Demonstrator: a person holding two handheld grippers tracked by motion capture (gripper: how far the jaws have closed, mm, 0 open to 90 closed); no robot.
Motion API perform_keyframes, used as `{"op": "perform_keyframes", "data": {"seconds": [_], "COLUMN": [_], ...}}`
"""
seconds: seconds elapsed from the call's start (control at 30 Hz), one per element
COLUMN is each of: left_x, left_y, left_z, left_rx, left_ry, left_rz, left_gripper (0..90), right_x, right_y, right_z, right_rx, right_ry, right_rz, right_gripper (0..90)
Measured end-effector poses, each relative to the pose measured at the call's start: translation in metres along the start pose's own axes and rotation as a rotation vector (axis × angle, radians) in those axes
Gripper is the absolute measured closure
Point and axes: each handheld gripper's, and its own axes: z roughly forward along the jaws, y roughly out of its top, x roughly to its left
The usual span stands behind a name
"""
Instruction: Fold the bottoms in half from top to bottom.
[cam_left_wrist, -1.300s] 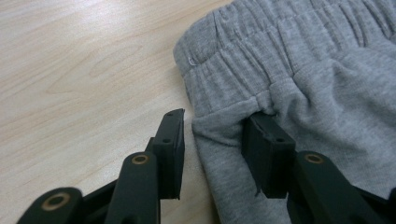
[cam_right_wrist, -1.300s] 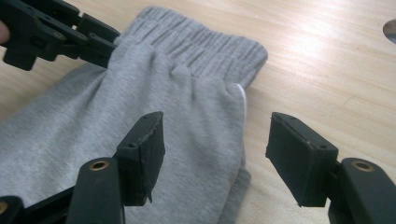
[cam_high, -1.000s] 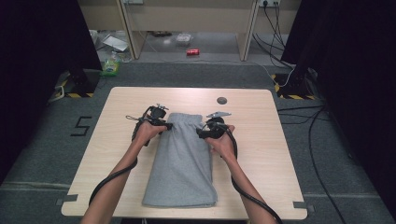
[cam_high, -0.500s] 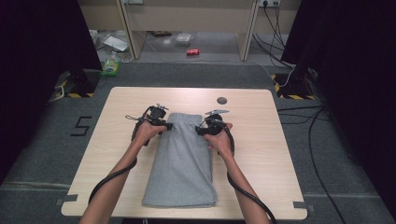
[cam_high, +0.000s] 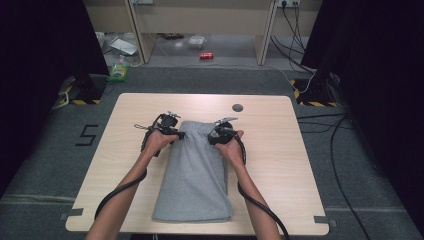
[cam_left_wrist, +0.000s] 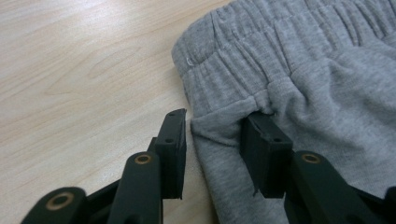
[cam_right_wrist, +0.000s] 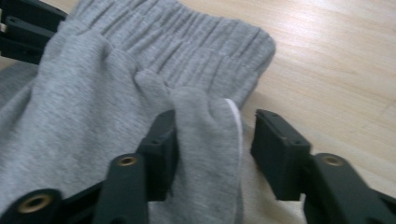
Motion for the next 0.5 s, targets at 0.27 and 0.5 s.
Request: {"op": "perform_keyframes", "data": {"seconds": [0.27,0.5], "left_x": [0.004,0.011], "left_y": [-0.001,0.003], "left_z": [-0.001,-0.004], "left_rx": [-0.013,-0.072], "left_ry": [-0.057,-0.136], "left_rz": [-0.005,-0.087], "left_gripper": [71.6,78.1], "right_x": [-0.004,-0.015], "right_y": [-0.001,-0.002], "right_z": [0.001,-0.002], "right_rx": [-0.011,-0.059], "right_ry": [0.032,0.093], "right_rz": [0.041,0.087], "right_gripper": [77.3,81.8]}}
